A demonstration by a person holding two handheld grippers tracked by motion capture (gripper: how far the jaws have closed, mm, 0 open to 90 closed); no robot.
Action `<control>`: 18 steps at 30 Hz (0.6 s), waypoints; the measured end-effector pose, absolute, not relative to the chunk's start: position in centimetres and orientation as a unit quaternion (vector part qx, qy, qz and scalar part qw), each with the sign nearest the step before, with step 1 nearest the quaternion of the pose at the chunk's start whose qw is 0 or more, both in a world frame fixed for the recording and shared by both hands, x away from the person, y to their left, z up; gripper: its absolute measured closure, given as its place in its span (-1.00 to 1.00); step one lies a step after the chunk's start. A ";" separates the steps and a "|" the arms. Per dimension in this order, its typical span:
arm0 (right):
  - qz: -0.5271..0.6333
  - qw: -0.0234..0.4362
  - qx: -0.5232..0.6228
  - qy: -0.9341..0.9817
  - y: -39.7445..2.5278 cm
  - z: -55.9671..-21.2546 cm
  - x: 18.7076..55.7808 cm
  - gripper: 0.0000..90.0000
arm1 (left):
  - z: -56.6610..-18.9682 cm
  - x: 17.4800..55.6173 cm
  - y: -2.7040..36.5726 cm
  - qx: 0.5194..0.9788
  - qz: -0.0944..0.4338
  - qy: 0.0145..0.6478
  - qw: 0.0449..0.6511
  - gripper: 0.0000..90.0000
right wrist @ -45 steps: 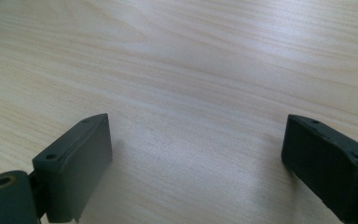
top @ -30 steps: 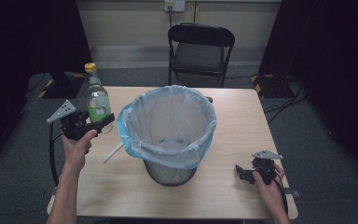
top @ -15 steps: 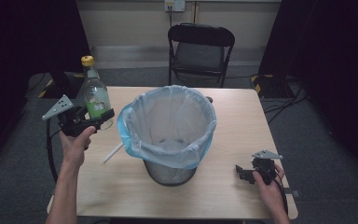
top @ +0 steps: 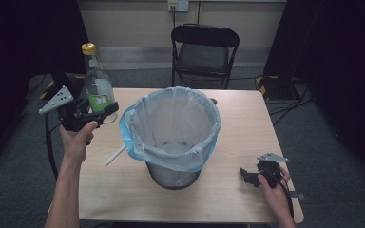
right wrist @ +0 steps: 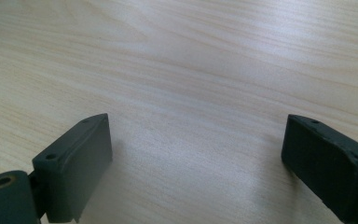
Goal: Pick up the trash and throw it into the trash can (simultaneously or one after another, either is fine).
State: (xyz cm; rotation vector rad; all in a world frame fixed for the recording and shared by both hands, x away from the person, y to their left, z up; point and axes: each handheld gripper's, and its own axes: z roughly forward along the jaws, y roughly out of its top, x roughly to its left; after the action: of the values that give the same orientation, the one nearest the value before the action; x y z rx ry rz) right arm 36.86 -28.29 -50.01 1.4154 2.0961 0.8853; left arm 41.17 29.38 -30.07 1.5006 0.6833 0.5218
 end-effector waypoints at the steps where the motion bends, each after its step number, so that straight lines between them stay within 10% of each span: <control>1: 0.322 0.229 0.514 0.761 -28.3 -50.0 36.9 -0.83 | -29.8 41.2 29.3 0.659 0.230 0.299 0.651 -0.37; 18: 0.322 0.229 0.514 0.762 -28.3 -50.0 36.9 -0.83 | -26.2 40.6 27.3 0.656 0.225 0.271 0.667 -0.37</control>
State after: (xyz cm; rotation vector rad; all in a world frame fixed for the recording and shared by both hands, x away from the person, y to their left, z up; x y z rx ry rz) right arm 36.86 -28.30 -50.01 1.4152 2.0962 0.8852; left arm 40.62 27.35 -26.20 1.4800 0.6111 0.5085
